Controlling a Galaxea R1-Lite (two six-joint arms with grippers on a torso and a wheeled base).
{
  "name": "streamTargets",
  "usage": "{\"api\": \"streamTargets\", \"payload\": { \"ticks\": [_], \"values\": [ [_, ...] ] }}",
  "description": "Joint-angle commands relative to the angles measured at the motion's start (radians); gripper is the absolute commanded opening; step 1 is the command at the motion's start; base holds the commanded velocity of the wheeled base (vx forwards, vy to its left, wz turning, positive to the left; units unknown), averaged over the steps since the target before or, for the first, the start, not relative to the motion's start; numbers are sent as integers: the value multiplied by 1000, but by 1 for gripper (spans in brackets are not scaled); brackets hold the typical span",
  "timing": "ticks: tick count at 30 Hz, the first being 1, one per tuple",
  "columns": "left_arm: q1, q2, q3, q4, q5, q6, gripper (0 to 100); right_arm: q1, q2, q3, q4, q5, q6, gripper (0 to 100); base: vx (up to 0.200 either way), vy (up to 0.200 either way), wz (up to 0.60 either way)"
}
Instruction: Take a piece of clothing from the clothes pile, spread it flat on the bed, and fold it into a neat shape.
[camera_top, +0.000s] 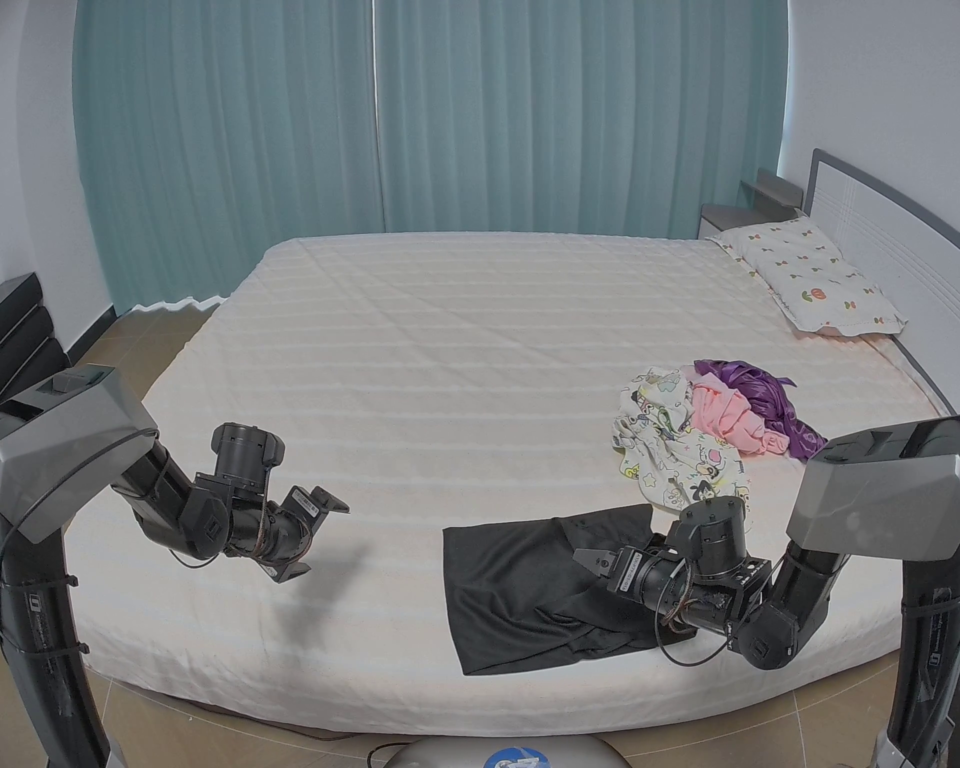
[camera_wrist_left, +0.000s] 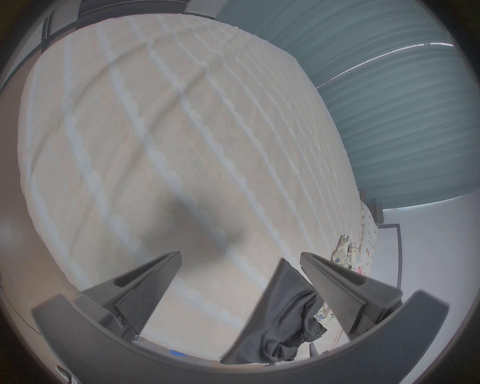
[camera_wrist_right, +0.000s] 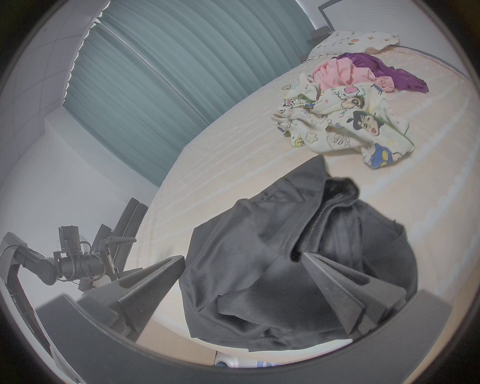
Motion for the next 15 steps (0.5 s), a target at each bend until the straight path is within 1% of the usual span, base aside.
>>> {"api": "streamTargets", "payload": {
  "ticks": [1, 7, 11, 15],
  "values": [
    [-3, 4, 2, 0, 1, 1, 100, -3, 1, 15, 8, -5, 3, 100, 0, 0, 0],
    [-3, 4, 2, 0, 2, 3, 100, -37, -5, 9, 46, -8, 43, 100, 0, 0, 0],
    [-3, 4, 4, 0, 2, 3, 100, -61, 15, -11, 77, -6, 48, 100, 0, 0, 0],
    [-3, 6, 4, 0, 2, 3, 100, -63, 29, -31, 95, -6, 48, 100, 0, 0, 0]
  ]
}}
